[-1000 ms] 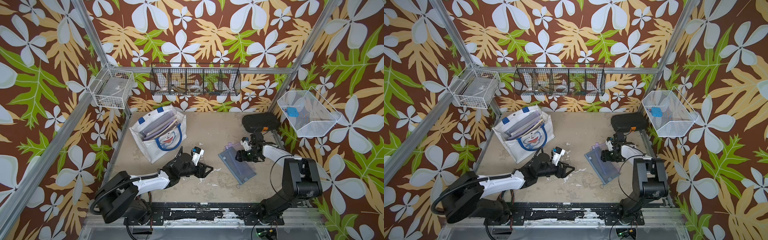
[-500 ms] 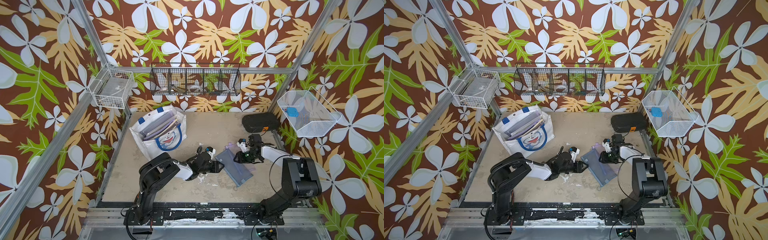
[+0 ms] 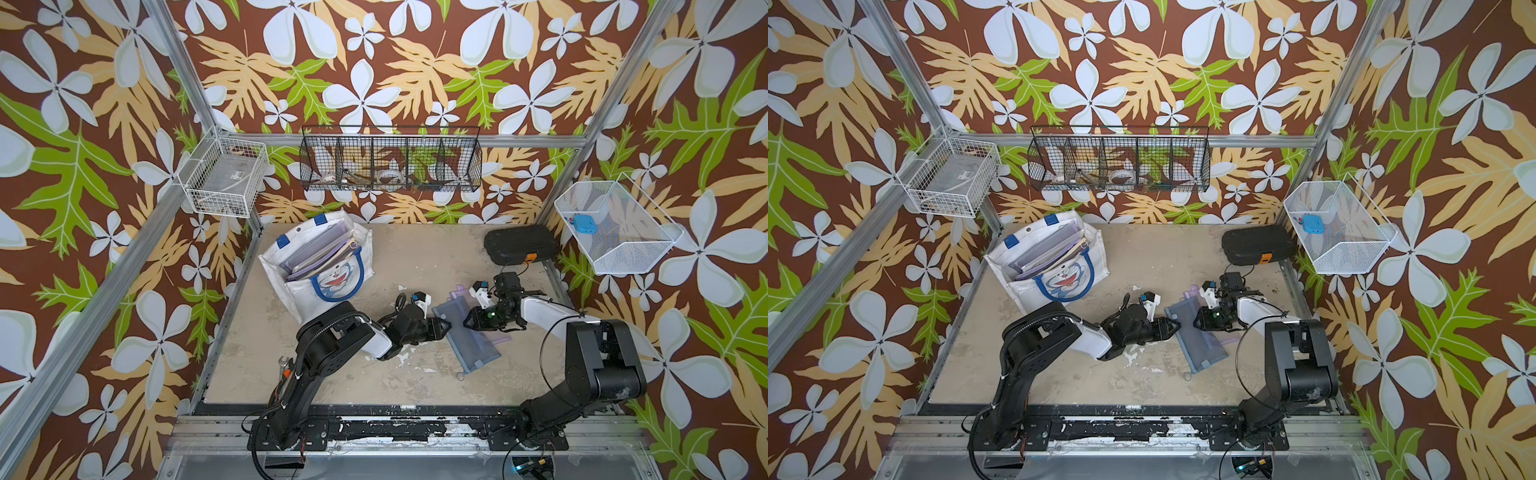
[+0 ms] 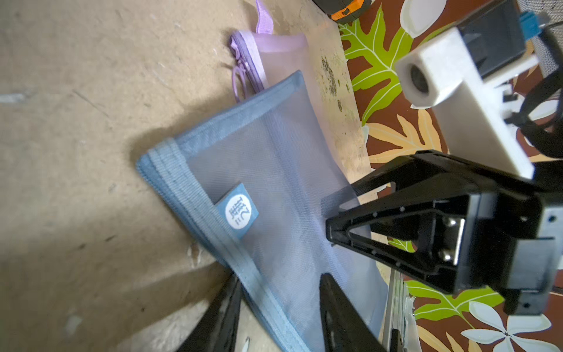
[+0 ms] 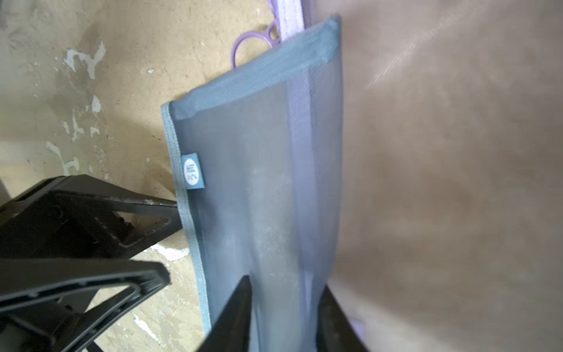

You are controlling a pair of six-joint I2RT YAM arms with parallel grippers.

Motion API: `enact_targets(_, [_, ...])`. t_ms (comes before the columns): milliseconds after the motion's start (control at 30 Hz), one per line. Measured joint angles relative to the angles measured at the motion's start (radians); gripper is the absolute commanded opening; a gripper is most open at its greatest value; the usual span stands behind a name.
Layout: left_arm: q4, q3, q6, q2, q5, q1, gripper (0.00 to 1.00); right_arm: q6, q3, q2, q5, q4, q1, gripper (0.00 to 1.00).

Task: Put the pencil pouch into the canvas bag
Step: Pick up the pencil case from the pencil case.

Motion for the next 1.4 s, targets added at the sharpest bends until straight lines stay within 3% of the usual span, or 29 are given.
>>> enact_targets(133, [-0.01, -0.015, -0.001, -0.016, 0.0, 0.001, 0.43, 0.003, 0.002, -0.02, -0.009, 0.001, 0.001, 0.0])
enact_targets(233, [-0.051, -0.047, -0.001, -0.065, 0.005, 0.011, 0.44, 0.007, 0.003, -0.06, -0.01, 0.0, 0.001, 0.0])
enact_targets(333, [-0.128, -0.087, 0.01, -0.192, 0.005, 0.027, 0.51, 0.01, -0.001, -0.127, -0.027, -0.002, 0.001, 0.0])
enact_targets(600, [-0.321, -0.136, 0.219, -0.653, 0.08, 0.087, 0.85, 0.045, 0.02, -0.378, -0.158, 0.003, 0.005, 0.0])
enact_targets(833, [-0.497, -0.211, 0.391, -1.014, 0.185, 0.209, 0.96, 0.142, 0.155, -0.447, -0.255, 0.055, 0.169, 0.0])
enact_targets(1067, [-0.609, -0.199, 0.535, -1.15, 0.171, 0.225, 0.93, 0.327, 0.251, -0.406, -0.286, 0.247, 0.394, 0.0])
enact_targets(1233, [-0.665, -0.183, 0.576, -1.199, 0.105, 0.227, 0.81, 0.419, 0.302, -0.351, -0.295, 0.367, 0.478, 0.0])
enact_targets(1333, [-0.675, -0.183, 0.581, -1.211, 0.078, 0.228, 0.68, 0.455, 0.319, -0.323, -0.315, 0.429, 0.492, 0.0])
enact_targets(1400, [-0.671, -0.186, 0.58, -1.217, 0.058, 0.23, 0.48, 0.47, 0.327, -0.306, -0.324, 0.458, 0.496, 0.0])
